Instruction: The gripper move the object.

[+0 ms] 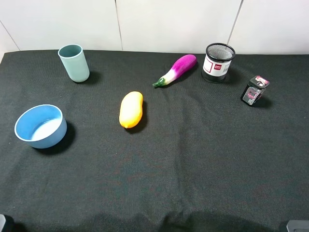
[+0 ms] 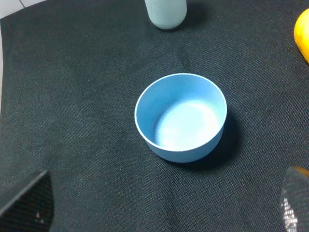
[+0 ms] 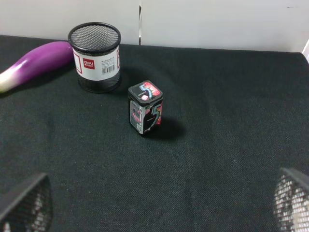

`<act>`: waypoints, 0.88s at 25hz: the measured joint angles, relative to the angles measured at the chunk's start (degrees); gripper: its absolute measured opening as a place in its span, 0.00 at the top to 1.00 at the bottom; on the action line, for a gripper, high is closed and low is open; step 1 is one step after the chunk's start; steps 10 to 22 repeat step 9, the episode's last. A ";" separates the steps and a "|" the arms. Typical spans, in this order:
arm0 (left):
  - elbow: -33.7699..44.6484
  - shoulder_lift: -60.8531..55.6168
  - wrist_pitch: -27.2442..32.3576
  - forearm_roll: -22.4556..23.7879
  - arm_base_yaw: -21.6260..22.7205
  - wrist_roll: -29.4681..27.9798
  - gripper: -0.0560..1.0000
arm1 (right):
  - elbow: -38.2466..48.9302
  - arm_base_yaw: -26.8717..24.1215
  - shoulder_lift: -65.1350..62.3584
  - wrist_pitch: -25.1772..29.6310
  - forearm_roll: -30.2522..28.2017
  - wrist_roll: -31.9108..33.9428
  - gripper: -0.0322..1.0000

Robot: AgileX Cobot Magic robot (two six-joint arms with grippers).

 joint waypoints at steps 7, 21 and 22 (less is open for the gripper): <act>0.00 0.00 0.00 0.00 0.00 0.00 0.01 | 0.00 0.00 0.00 0.00 0.00 0.00 0.30; 0.00 0.00 0.00 0.00 0.00 0.00 0.01 | 0.00 0.00 0.00 0.00 0.00 0.00 0.30; 0.00 0.00 0.00 0.00 0.00 0.00 0.01 | 0.00 0.00 0.00 0.00 0.00 0.00 0.30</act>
